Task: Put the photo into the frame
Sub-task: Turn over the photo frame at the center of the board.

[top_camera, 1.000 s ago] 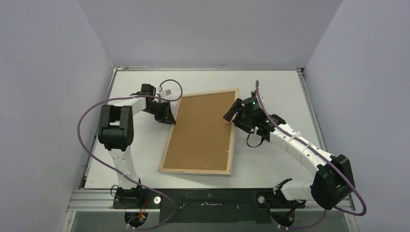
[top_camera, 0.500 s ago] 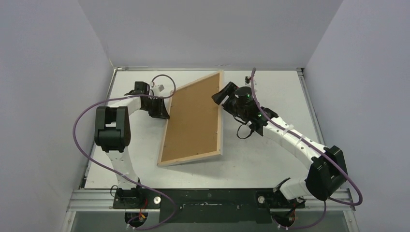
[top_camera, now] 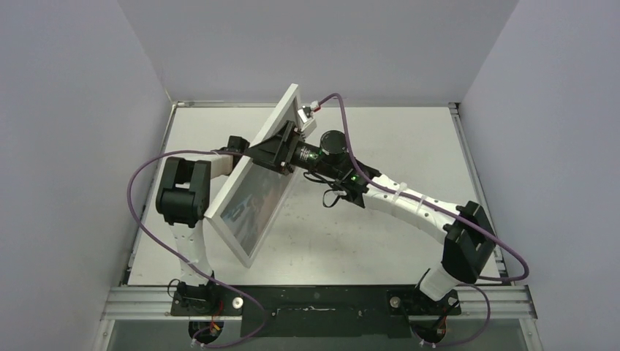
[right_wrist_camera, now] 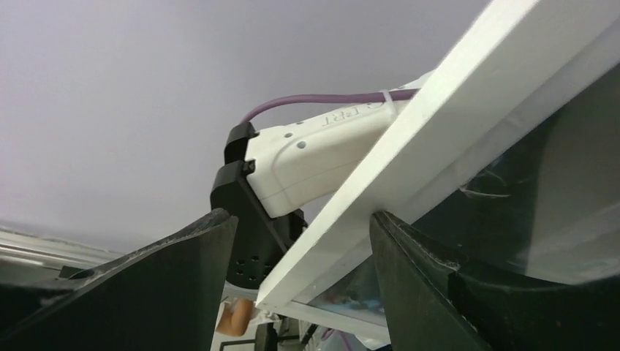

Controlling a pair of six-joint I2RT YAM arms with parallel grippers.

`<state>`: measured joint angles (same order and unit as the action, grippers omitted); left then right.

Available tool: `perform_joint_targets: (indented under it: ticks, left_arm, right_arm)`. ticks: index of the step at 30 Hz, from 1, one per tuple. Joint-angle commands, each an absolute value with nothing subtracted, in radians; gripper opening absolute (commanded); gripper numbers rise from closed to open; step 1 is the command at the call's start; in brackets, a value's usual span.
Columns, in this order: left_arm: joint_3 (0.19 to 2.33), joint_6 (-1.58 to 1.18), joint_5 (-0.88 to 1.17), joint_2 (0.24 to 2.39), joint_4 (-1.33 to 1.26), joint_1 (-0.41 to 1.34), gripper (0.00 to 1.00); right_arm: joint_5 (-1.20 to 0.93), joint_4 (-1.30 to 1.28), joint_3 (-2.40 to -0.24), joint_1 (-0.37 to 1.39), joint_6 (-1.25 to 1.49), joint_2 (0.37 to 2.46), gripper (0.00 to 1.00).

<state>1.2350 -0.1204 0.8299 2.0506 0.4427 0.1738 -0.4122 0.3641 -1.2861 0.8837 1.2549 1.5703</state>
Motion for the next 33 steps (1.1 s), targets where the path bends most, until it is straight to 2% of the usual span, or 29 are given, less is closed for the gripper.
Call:
perform_joint_targets:
  ticks: [1,5,10,14,19,20,21,27,33]
  left_arm:
    - [1.193,-0.101,0.775,2.081,0.504,0.152,0.0]
    - [1.183,-0.099,0.763,2.05,0.497,0.144,0.0]
    - [1.19,-0.096,0.755,2.037,0.505,0.108,0.0]
    - [1.195,-0.123,0.741,2.018,0.486,0.047,0.0]
    - [1.245,-0.162,0.762,1.983,0.494,0.005,0.15]
    - [1.257,-0.167,0.771,1.987,0.506,0.005,0.23]
    - [1.263,-0.171,0.776,1.99,0.513,0.006,0.25]
    - [1.245,-0.203,0.821,1.976,0.501,-0.032,0.37]
    - [1.391,-0.2,0.889,1.897,0.619,-0.12,0.45]
  right_arm:
    - [-0.463,0.406,-1.288,0.863,1.277,1.598,0.69]
    - [-0.474,0.401,-1.28,0.848,1.273,1.603,0.69]
    - [-0.45,0.364,-1.187,0.818,1.244,1.57,0.74]
    - [-0.426,0.297,-1.207,0.823,1.2,1.583,0.74]
    - [-0.429,0.295,-1.242,0.828,1.185,1.608,0.74]
    - [-0.43,0.295,-1.251,0.829,1.182,1.613,0.74]
    - [-0.432,0.294,-1.261,0.832,1.179,1.619,0.75]
    - [-0.434,0.261,-1.324,0.839,1.157,1.639,0.75]
    - [-0.437,0.251,-1.312,0.838,1.155,1.628,0.75]
